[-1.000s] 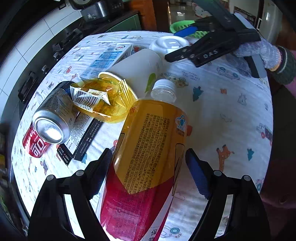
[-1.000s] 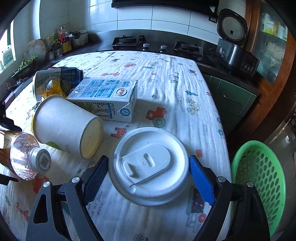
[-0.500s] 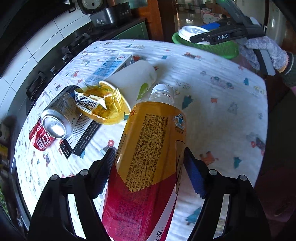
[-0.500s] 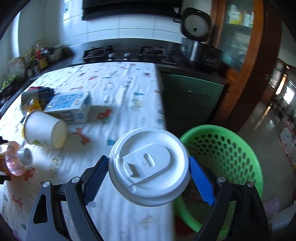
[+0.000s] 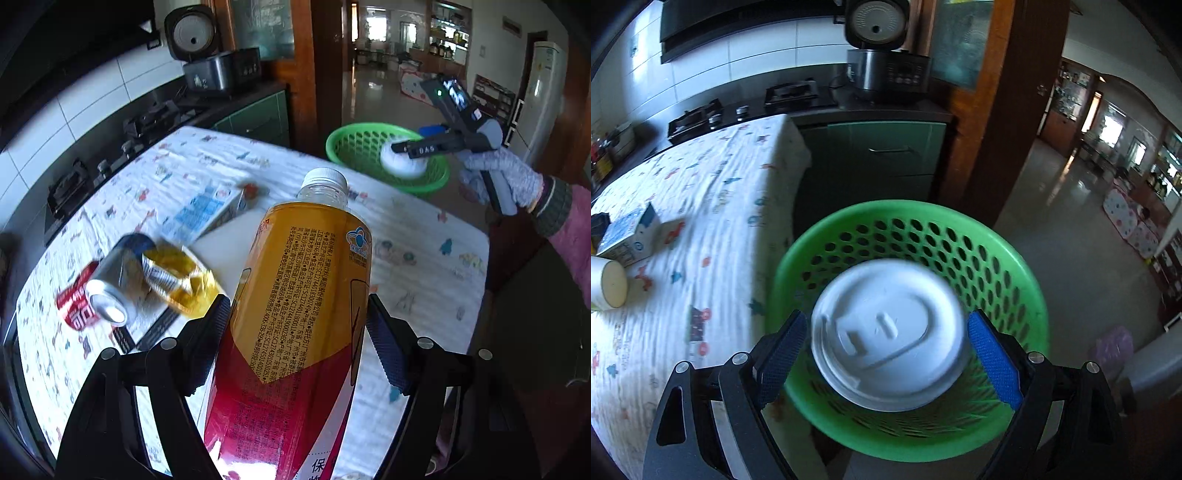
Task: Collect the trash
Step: 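Carry the cup lid with the right gripper into the green basket and release, then carry the juice bottle with the left gripper over the green basket and release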
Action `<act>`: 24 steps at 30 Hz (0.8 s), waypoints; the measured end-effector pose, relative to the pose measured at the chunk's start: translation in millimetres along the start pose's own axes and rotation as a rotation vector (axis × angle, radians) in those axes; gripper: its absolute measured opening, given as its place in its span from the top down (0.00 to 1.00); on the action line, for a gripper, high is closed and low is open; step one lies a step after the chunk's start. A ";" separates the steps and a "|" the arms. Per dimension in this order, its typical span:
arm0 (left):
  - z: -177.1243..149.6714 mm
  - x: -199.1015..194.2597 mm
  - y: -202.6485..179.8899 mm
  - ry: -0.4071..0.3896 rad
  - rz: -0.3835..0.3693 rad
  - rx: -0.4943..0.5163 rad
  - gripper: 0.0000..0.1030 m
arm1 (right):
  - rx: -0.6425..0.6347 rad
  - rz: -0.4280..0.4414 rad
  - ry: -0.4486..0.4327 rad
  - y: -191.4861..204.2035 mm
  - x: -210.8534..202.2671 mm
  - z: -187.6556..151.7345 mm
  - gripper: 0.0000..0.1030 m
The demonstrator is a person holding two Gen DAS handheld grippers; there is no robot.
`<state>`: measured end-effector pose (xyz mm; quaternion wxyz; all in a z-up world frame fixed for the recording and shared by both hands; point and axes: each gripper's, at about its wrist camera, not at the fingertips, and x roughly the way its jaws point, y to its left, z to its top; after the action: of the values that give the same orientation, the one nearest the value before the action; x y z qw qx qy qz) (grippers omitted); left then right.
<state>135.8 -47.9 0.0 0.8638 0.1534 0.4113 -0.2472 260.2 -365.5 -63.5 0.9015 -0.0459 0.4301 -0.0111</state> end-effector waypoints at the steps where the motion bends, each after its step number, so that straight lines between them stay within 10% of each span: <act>1: 5.6 0.0 -2.9 -0.008 -0.008 -0.001 0.29 | 0.007 -0.002 0.000 -3.8 0.7 -0.9 0.15; 24: 178.8 119.0 -77.5 -0.047 -0.191 -0.030 0.29 | -0.001 0.000 -0.103 -49.9 -59.7 -46.7 0.14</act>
<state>270.6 -231.8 11.5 0.8480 0.0948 0.4071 -0.3258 187.2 -415.0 -41.8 0.9224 -0.0471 0.3832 -0.0084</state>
